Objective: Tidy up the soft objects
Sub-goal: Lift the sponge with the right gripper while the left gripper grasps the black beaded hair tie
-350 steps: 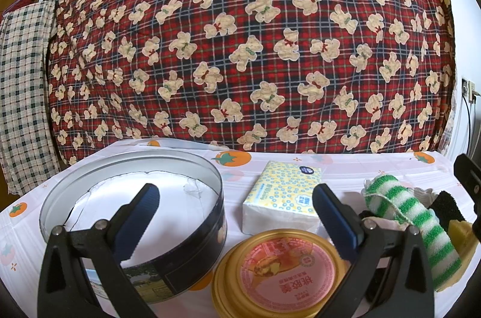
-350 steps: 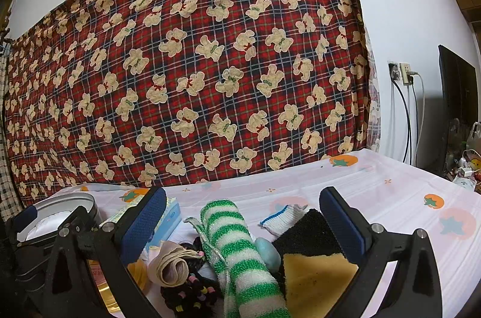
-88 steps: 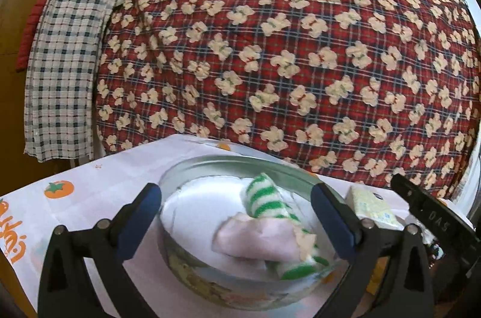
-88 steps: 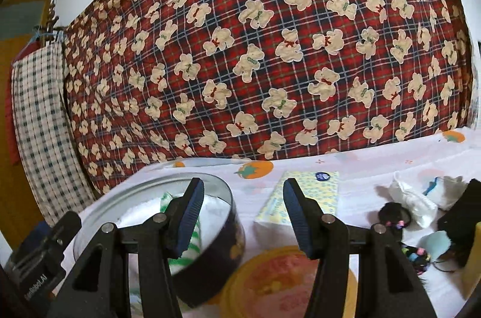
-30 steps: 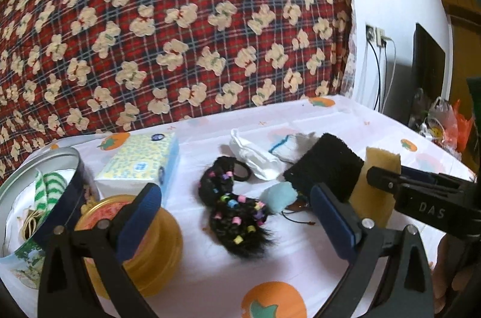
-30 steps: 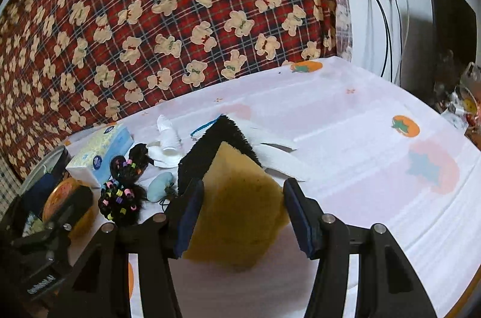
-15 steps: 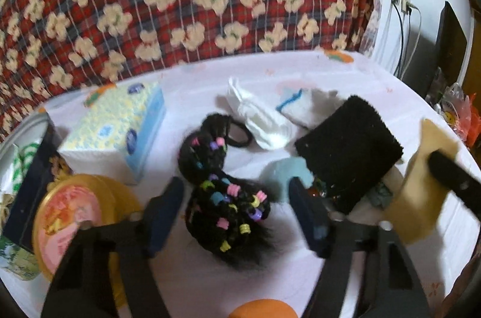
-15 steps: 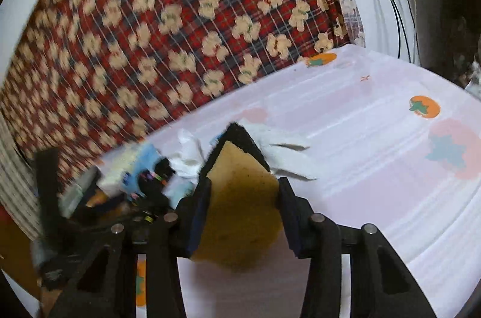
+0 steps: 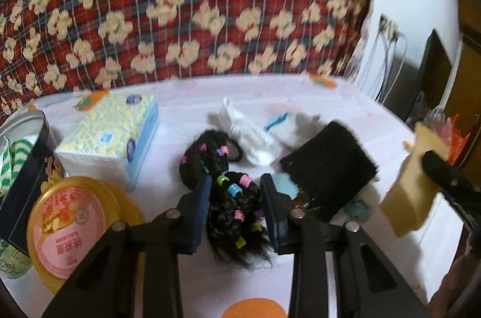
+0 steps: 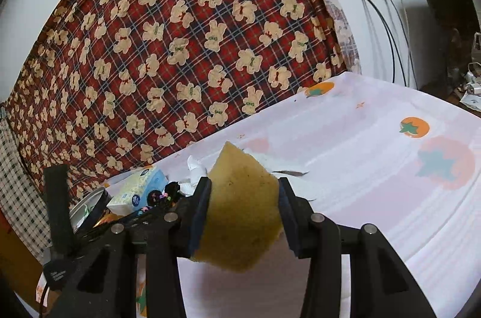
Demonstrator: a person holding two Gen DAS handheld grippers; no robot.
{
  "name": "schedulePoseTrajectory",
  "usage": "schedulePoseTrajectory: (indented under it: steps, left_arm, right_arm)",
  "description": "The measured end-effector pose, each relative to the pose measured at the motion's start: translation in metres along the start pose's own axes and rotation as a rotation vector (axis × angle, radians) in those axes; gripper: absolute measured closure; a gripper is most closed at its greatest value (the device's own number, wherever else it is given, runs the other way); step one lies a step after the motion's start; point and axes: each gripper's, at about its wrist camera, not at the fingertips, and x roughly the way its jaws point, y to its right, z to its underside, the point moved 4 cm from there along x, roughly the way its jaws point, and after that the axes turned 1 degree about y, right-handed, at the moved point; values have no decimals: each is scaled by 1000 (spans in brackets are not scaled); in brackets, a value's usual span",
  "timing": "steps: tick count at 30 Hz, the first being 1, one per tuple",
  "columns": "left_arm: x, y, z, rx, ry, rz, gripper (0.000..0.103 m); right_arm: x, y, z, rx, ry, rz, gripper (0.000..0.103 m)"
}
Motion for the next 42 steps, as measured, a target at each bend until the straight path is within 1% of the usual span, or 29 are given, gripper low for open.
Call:
schedulePoseTrajectory:
  steps: [1, 2, 6, 8, 9, 10, 13, 15, 16, 17, 18, 19, 20, 21, 22, 24, 26, 28, 30, 32, 33, 34, 35, 36, 37, 38, 39, 42]
  left_arm:
    - [-5, 1, -1, 1, 25, 12, 71]
    - [-11, 2, -2, 2, 52, 30, 77]
    - [-27, 0, -4, -19, 112, 95, 77]
    - [-35, -2, -7, -22, 144, 109, 78]
    - [-40, -4, -9, -21, 160, 113, 85]
    - [-45, -4, -11, -16, 176, 117, 96]
    - [-64, -5, -18, 3, 234, 119, 96]
    - [-73, -7, -22, 25, 249, 101, 96]
    - [-73, -8, -22, 32, 239, 87, 96]
    - [-72, -11, -21, 26, 213, 68, 93]
    - [-71, -13, -19, 15, 195, 66, 88]
    - [-69, -14, -17, 0, 168, 71, 70]
    - [-65, -15, -14, -17, 132, 73, 44]
    - [-61, -15, -10, -37, 101, 69, 34]
    - [-58, -13, -6, -54, 84, 67, 28]
    - [-49, -5, 0, -51, 43, 44, 28]
    - [-35, 3, 6, -40, -14, -12, 28]
    - [-21, 12, 13, -32, -81, -19, 28]
    - [-5, 15, 23, -30, -137, -49, 28]
    - [10, 8, 34, -80, -221, -58, 29]
    - [14, 1, 37, -131, -246, -46, 29]
    - [15, -4, 38, -165, -246, -34, 32]
    - [13, -7, 37, -176, -234, -35, 34]
    - [13, -8, 38, -175, -239, -33, 37]
    - [12, -7, 38, -177, -236, -21, 51]
    - [12, -5, 39, -167, -240, 9, 64]
    - [13, -4, 39, -167, -243, 19, 64]
    - [7, -7, 38, -189, -225, 54, 69]
  right_arm:
    - [-1, 2, 0, 2, 5, 2, 56]
    - [-2, 2, -1, 4, 13, 5, 56]
    - [-7, 4, -1, 1, 34, 26, 56]
    - [-11, 3, -2, -5, 54, 40, 56]
    - [-12, 2, -2, -11, 64, 45, 56]
    - [-14, 0, -3, -19, 73, 50, 56]
    - [-18, -7, -4, -56, 101, 75, 56]
    - [-22, -13, -4, -83, 131, 96, 56]
    - [-24, -16, -5, -91, 138, 98, 56]
    - [-25, -21, -5, -106, 145, 96, 56]
    - [-25, -23, -5, -113, 146, 94, 56]
    - [-26, -26, -6, -119, 148, 90, 56]
    - [-26, -28, -6, -120, 149, 89, 56]
    - [-27, -30, -6, -122, 150, 86, 56]
    - [-28, -31, -6, -124, 152, 87, 56]
    - [-29, -34, -5, -130, 158, 90, 56]
    - [-29, -36, -4, -130, 155, 88, 56]
    - [-29, -36, -3, -129, 150, 83, 56]
    - [-30, -36, -3, -130, 147, 81, 56]
    - [-31, -36, -3, -125, 148, 83, 56]
    - [-31, -35, -3, -120, 147, 84, 56]
    - [-32, -33, -3, -113, 146, 84, 56]
    - [-33, -31, -4, -106, 146, 84, 56]
    - [-34, -29, -4, -98, 147, 87, 56]
    - [-34, -27, -5, -95, 147, 88, 56]
    - [-34, -25, -5, -91, 145, 90, 56]
    - [-34, -23, -5, -85, 141, 91, 56]
    - [-31, -19, -3, -65, 126, 89, 56]
